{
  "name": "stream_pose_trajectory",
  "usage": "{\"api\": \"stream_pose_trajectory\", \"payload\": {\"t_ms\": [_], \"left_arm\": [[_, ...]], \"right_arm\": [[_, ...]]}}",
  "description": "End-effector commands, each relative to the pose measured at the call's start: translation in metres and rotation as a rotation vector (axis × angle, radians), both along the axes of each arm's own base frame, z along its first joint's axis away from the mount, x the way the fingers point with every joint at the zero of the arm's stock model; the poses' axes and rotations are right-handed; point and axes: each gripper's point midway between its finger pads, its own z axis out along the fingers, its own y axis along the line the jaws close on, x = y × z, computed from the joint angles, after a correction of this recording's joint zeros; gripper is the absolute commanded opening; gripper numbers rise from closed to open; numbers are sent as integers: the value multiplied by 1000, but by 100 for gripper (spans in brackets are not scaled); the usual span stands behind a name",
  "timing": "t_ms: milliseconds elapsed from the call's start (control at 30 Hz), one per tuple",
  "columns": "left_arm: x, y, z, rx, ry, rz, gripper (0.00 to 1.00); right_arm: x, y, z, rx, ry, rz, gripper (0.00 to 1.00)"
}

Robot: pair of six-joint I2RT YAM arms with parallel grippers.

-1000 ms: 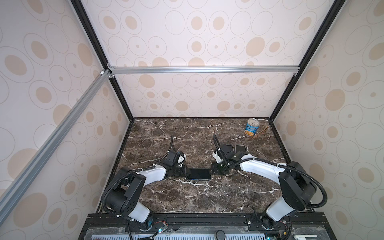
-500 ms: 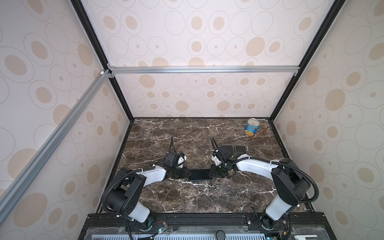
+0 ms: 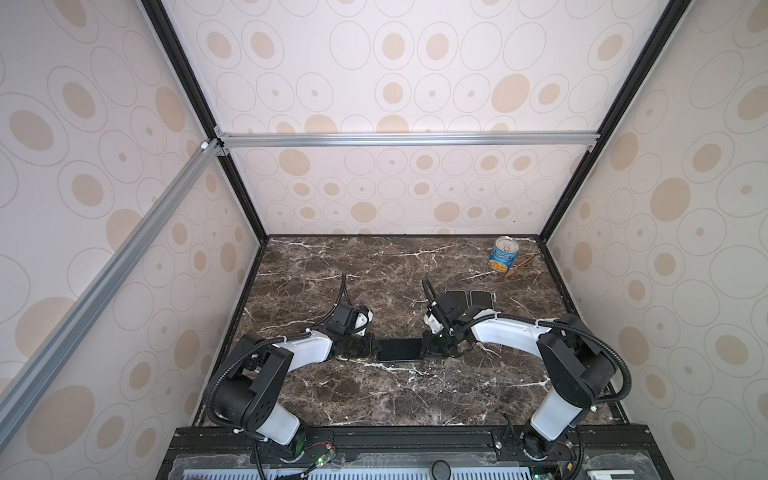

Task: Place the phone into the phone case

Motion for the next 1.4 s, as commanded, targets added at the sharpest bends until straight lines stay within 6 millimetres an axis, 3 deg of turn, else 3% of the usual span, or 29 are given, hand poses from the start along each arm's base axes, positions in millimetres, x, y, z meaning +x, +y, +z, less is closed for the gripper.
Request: {"api": "stream_pose_trajectory", "payload": {"t_ms": [0,200,500,900,1167,1367], "left_arm": [[-31,5,-26,35,141,-30,17],[-31,5,-27,38,144,-27,15],[-23,15,-27,108,105,-6,17],[-2,26,-12,180,-7,29,24],[-4,15,-14,123,26,8,25],[-7,13,-17,113,44,4,20]], "right_arm": [[-5,9,-5,49,23,17,19],[-6,11,-8,53,27,32,15],[-6,-6,-9,-43,9,47,18],[23,-16,9,-118,-78,66,23],[24,-12,5,-89,-51,67,22],[20,-3,-1,-41,-15,71,18]]}}
